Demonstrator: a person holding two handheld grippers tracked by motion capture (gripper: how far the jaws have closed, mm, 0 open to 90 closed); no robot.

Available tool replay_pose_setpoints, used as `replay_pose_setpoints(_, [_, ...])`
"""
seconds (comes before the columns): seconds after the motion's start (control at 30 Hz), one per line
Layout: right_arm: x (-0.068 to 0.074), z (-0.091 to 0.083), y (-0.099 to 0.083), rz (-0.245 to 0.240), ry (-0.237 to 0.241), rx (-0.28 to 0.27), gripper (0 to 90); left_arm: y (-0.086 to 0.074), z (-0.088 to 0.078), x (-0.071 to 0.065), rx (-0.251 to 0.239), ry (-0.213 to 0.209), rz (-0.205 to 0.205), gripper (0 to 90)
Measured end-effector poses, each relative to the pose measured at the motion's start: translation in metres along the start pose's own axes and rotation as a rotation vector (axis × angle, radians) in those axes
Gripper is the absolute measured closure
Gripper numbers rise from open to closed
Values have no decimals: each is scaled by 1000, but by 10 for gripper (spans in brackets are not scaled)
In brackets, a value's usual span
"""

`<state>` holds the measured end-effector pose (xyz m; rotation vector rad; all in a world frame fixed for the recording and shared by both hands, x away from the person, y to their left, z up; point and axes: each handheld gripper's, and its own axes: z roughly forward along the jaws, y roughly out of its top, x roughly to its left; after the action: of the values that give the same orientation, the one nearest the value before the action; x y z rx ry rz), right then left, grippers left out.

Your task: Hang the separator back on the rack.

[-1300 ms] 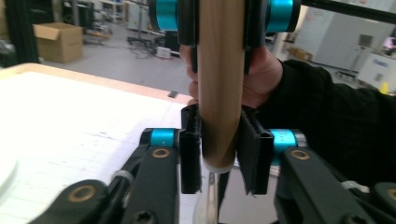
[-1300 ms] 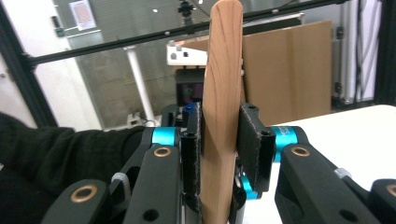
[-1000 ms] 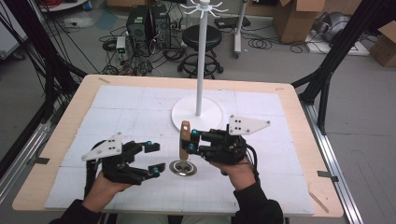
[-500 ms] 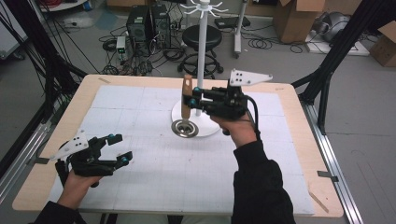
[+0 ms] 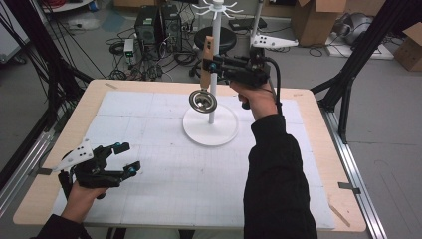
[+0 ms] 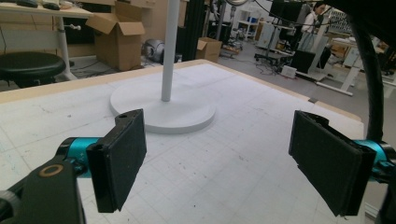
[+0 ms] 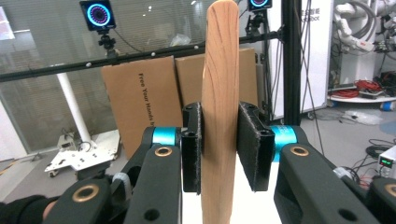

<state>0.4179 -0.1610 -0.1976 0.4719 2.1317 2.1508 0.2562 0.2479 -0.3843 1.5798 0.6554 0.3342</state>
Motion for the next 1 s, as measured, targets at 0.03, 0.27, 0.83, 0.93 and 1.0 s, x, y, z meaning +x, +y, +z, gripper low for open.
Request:
replay_pose_setpoints(0.03, [-3, 1, 2, -5, -2, 1, 722, 0, 0, 0, 0, 0, -2, 197])
replay_pose_setpoints(0.27, [-17, 6, 17, -14, -8, -19, 723, 0, -2, 1, -4, 3, 1, 197])
replay_pose_setpoints(0.83, [-39, 1, 25, 22, -103, -22, 723, 0, -2, 2, -5, 6, -14, 203])
replay_pose_setpoints(0.93, [-38, 4, 23, 22, -95, 0, 717, -1, -2, 3, -3, 10, -16, 203])
replay_pose_setpoints(1.0, [-36, 4, 21, 20, -96, -8, 662, -1, -2, 3, -4, 12, -17, 203])
